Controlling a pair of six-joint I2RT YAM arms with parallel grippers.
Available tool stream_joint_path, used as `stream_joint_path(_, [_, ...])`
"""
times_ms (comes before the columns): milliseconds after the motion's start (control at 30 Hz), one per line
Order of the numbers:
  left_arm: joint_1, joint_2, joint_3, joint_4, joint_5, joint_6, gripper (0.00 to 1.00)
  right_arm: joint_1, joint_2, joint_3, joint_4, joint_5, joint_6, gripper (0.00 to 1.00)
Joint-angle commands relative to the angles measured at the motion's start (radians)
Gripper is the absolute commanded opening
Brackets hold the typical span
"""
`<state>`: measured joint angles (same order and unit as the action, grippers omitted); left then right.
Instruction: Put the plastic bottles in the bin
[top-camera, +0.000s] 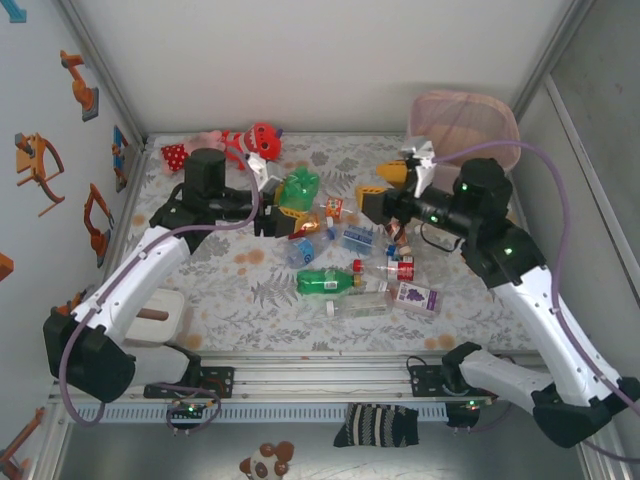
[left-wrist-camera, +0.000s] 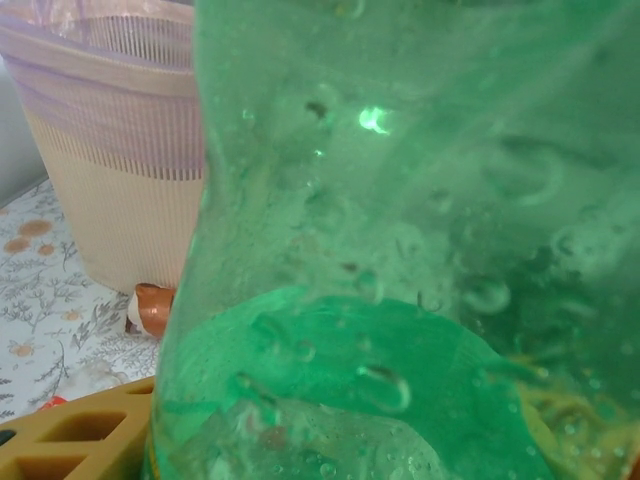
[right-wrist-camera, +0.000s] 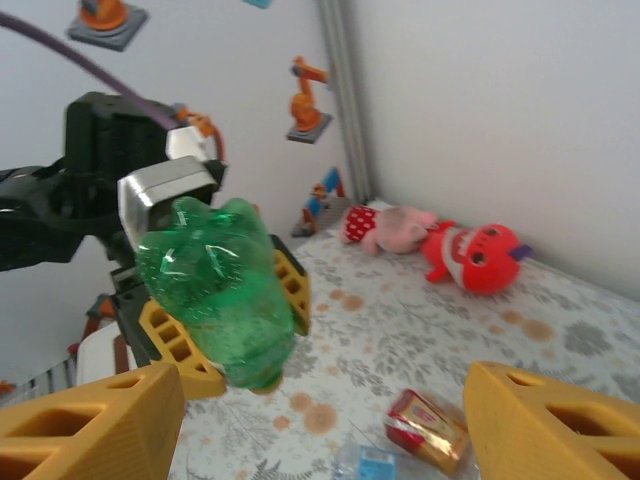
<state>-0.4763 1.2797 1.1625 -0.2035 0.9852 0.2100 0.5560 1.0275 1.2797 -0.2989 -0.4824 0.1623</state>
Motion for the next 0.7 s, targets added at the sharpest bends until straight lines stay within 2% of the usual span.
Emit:
stream_joint_path(0, [0.004, -0.051, -0.018, 0.047, 0.01, -0.05, 0.41, 0.08, 0.048, 0.019, 0.122, 0.012, -0.101, 0.73])
stream_joint_path(200, [0.004, -0.084, -0.034, 0.077, -0.039, -0.082, 0.41, 0.179, 0.138, 0.06, 0.191, 0.018, -0.14, 0.75])
stream_joint_path(500, [0.002, -0.121, -0.057, 0.075, -0.071, -0.05, 0.42, 0.26, 0.203, 0.051, 0.361, -0.012, -0.133, 0.83])
stream_joint_path(667, [0.003, -0.138, -0.067, 0.087, -0.085, -0.047, 0.42, 0.275, 0.258, 0.059, 0.448, 0.05, -0.06, 0.82])
